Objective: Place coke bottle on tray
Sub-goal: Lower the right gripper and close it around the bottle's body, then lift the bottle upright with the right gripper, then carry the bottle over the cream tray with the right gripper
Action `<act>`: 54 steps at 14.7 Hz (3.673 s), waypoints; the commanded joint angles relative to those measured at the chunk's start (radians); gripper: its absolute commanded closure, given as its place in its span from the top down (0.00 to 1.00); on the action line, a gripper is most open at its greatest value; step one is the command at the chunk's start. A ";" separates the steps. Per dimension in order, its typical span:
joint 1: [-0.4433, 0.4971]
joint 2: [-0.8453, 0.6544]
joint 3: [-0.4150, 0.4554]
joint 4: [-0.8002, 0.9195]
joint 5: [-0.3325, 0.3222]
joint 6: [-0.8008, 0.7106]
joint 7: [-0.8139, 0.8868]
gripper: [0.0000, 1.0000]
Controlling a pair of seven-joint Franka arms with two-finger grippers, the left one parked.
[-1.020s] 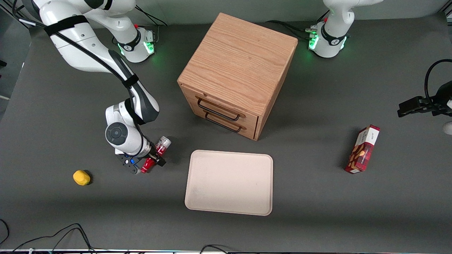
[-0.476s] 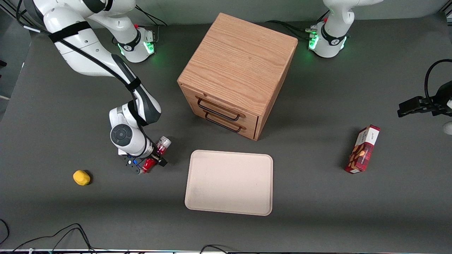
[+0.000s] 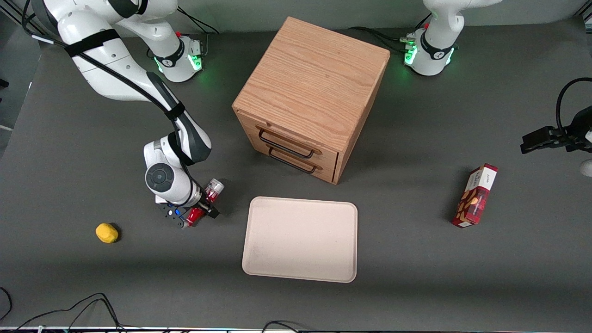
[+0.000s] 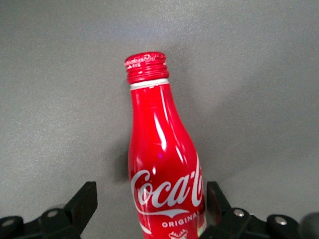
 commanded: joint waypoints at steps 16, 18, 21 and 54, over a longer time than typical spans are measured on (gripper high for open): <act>-0.039 -0.163 0.010 0.047 -0.009 -0.175 -0.051 0.00; -0.089 -0.222 0.051 0.088 0.003 -0.292 -0.079 0.00; -0.203 -0.265 0.155 0.235 0.035 -0.522 -0.177 0.00; 0.194 0.481 0.045 0.965 0.025 -0.349 -0.510 0.00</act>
